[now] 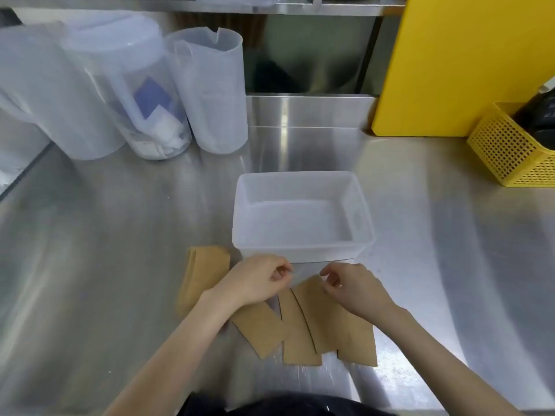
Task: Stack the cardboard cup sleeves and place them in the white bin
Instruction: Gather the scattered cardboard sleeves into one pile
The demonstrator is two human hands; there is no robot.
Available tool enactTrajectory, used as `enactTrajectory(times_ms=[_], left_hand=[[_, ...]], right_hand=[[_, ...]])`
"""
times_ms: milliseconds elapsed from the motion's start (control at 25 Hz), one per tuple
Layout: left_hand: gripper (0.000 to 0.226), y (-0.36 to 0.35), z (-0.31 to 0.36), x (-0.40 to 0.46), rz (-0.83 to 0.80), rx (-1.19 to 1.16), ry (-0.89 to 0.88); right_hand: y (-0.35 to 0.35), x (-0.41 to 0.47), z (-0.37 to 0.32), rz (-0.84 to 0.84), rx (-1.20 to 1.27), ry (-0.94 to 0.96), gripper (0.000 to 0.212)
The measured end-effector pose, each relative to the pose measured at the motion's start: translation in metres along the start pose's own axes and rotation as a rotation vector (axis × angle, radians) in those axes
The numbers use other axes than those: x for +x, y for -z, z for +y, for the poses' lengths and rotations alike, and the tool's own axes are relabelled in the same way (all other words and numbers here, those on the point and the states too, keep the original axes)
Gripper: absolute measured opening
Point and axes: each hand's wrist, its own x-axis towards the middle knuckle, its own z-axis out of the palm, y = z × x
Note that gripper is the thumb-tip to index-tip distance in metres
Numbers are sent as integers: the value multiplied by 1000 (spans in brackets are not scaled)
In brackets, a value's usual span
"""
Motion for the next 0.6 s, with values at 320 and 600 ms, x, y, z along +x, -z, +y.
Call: enactTrajectory(times_ms=[320,600], left_hand=[[41,-38,-8,5,-38,79,22],[47,-56,-14,9,-20,120,26]], right_hand=[[-24,3,3,-33,-97,-120,47],[-37,5,-4,-3,-214,-143,54]])
